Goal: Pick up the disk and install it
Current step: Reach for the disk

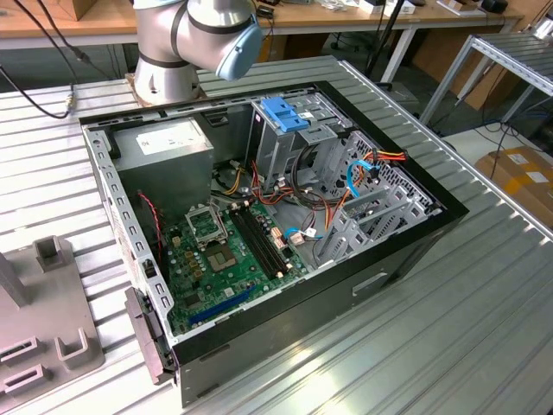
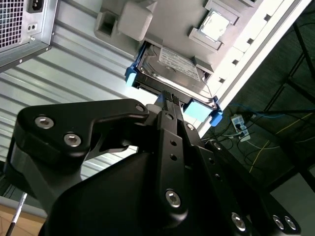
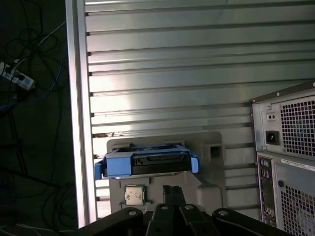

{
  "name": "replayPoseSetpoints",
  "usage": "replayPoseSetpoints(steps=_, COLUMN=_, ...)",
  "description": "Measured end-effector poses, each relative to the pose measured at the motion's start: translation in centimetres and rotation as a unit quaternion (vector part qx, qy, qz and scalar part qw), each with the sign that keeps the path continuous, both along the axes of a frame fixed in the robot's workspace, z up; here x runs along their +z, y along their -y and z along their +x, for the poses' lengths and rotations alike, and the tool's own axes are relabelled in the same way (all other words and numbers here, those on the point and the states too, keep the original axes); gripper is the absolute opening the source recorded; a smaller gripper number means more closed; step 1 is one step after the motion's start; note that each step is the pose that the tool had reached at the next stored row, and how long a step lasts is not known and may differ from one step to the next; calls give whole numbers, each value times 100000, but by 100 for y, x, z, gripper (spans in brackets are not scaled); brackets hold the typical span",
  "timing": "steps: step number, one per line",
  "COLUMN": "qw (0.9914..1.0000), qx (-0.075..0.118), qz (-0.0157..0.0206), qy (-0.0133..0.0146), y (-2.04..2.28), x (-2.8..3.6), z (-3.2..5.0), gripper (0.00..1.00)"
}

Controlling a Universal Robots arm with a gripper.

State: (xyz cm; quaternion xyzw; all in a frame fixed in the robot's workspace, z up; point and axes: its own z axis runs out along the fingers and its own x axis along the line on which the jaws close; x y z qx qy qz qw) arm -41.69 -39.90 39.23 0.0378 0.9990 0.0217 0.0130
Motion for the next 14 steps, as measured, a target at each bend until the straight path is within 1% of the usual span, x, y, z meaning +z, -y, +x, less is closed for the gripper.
replayPoseSetpoints(steps=4, qw=100000, qx=-4, qz=2, qy=2, y=0, x=0, z=-2, gripper=11)
replayPoseSetpoints(steps=5, qw=100000, qx=-3, qz=8, qy=-35, y=-1, x=-1, z=-2, gripper=11)
replayPoseSetpoints(steps=6, qw=99999, qx=-12, qz=5, qy=-383, y=-1, x=-1, z=-3, gripper=11)
replayPoseSetpoints(steps=7, qw=99999, qx=-7, qz=0, qy=-479, y=0, x=-1, z=-3, gripper=11)
replayPoseSetpoints(steps=14, qw=99998, qx=0, qz=2, qy=-581, y=0, x=-1, z=-12, gripper=11)
